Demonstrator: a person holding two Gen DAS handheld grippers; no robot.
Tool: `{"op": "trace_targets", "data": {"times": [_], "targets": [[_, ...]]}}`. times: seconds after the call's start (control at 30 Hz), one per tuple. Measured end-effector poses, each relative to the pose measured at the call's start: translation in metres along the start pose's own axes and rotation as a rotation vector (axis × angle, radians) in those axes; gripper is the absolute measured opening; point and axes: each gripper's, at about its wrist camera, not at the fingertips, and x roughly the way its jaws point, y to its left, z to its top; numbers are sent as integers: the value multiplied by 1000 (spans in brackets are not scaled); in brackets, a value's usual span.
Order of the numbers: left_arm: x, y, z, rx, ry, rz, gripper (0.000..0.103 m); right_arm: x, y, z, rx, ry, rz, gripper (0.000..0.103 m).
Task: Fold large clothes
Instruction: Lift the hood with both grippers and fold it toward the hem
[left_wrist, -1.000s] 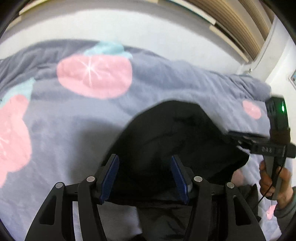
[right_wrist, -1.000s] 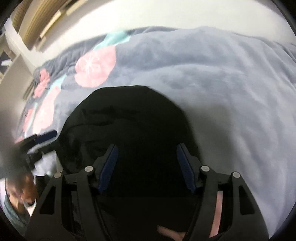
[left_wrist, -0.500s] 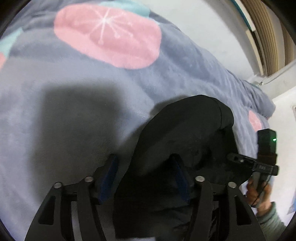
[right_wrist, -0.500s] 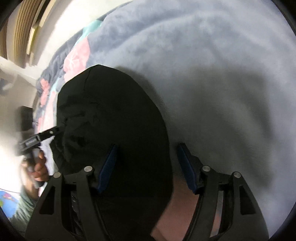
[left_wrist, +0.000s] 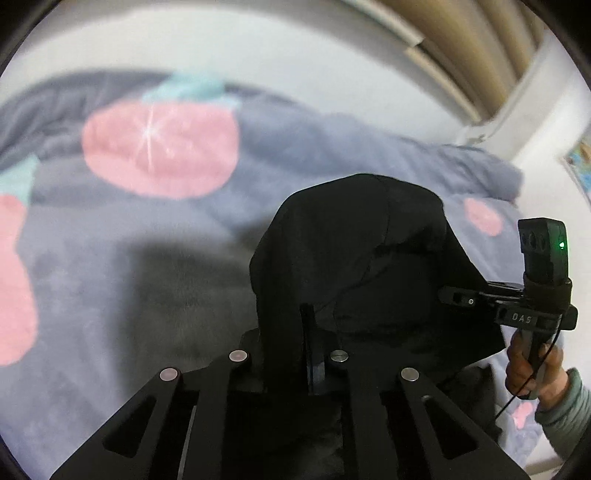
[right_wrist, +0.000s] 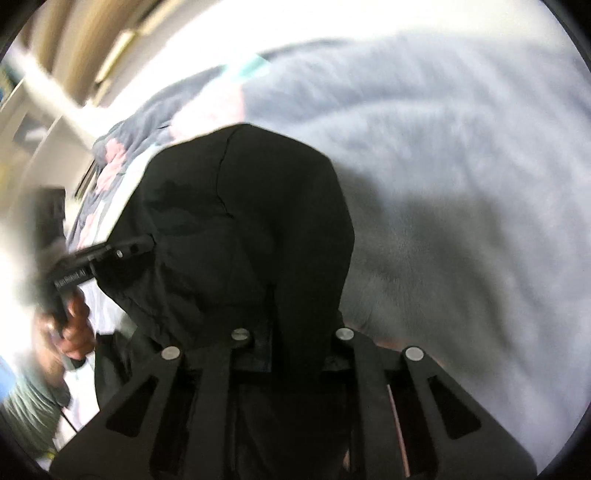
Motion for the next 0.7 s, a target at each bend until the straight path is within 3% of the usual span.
{"op": "trace_targets", "data": {"times": [0.13,0.37,0.53,0.7], "targets": [[-63,-22,-19,55,-68,-5,12,-52,37,-23,-84,-68,-39,10],[-161,-69,-86,186,-106,37,12,-129,116,-104,-288,-134,-194,9],[-206,-96,-162,252,-77,78,12,-163,153,-175,-354,-156,-274,9],[-198,-98,-246,222,43,153,12,-155,160,-232,-345,-97,-335,11]]}}
